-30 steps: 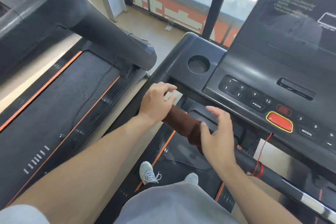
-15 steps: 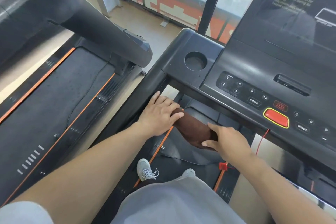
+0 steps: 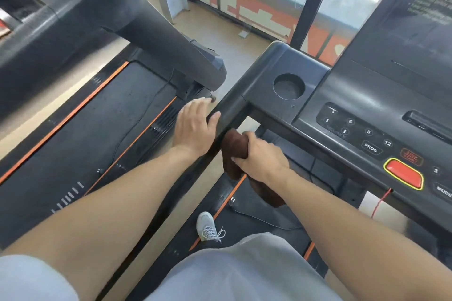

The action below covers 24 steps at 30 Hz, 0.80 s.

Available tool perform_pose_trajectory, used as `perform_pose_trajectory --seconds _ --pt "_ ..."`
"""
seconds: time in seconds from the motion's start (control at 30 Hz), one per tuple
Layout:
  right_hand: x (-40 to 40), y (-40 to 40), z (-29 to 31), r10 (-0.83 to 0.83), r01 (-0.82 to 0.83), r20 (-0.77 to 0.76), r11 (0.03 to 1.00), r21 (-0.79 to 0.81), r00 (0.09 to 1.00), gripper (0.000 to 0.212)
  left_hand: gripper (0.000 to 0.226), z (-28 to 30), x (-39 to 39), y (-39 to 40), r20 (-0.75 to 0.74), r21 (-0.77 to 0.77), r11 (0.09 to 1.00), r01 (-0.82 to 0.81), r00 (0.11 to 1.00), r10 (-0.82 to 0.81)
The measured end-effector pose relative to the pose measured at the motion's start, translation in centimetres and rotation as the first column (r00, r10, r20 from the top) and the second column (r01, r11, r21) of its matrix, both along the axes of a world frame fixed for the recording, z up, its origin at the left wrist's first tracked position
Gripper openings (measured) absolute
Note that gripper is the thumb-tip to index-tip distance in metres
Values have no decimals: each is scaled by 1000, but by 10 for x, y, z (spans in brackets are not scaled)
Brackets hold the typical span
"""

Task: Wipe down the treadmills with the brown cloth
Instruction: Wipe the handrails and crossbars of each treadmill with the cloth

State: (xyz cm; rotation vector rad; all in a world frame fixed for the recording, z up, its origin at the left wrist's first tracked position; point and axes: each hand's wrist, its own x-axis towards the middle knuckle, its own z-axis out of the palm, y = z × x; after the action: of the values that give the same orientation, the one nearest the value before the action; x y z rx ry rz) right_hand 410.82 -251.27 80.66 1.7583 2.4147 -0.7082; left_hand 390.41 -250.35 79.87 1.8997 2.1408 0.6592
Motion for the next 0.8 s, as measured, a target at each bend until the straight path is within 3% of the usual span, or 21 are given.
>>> perform_pose_trajectory --seconds 0.1,0.17,0.23,0.33,0.5,0.8 --pt "-13 0 -3 76 -69 -43 986 151 996 72 60 -3 -4 1 213 -237 932 -274 921 325" --pt "-18 -7 -7 127 -106 -64 957 270 990 77 62 0 -1 2 215 -256 922 -292 912 348" --pt "-24 -11 -7 77 -46 -94 953 299 993 84 62 2 1 3 200 -238 936 -260 930 310" --pt "-28 -5 2 -78 85 -57 990 116 995 87 63 1 0 1 179 -239 934 -265 933 311" --pt "-25 15 8 -140 141 20 979 -150 990 57 53 -1 4 -5 -26 -32 996 -87 996 86" --pt "74 -13 9 -197 217 89 883 -417 976 29 50 -6 3 -7 11 -29 996 -79 997 80"
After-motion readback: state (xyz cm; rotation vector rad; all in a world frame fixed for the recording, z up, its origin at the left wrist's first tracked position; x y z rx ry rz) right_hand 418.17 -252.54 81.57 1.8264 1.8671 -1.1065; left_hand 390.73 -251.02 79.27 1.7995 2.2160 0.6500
